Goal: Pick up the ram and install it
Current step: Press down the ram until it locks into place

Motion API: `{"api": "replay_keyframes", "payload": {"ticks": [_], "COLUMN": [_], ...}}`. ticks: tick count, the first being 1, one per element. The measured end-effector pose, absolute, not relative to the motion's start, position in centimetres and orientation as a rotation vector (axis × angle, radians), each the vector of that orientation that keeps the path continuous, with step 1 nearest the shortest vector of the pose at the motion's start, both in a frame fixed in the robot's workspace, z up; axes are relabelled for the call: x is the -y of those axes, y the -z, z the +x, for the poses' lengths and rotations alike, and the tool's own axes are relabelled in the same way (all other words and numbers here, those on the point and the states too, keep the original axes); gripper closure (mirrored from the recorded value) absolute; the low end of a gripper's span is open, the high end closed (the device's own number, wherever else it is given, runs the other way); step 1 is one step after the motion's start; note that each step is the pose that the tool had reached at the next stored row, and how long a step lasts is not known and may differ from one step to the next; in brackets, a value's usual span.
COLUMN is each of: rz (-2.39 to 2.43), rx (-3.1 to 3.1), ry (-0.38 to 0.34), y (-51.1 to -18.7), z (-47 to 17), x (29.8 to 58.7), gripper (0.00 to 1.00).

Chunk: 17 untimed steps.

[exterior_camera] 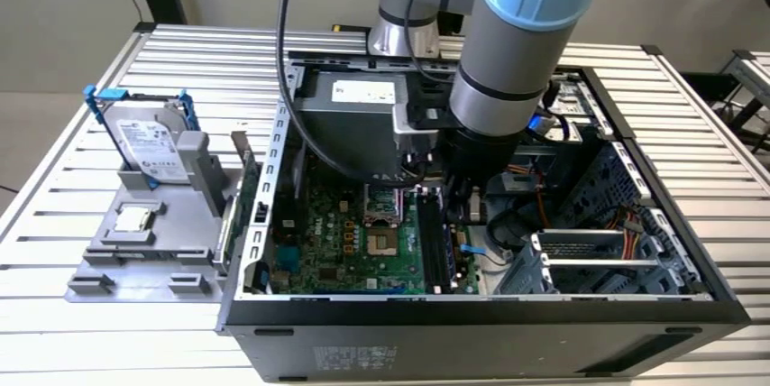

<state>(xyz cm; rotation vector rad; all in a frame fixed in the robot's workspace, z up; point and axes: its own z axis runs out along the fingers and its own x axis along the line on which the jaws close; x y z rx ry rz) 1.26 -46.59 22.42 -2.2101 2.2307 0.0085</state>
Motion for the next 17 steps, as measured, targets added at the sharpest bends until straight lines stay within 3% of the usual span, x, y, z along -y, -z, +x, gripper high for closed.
{"api": "replay_keyframes", "payload": {"ticks": [17], "rz": [-2.212], "rx": [-2.236], "ry": [-0.026], "y": [-24.7], "z": [0.7], "x": [46.6], "gripper": [1.00]}}
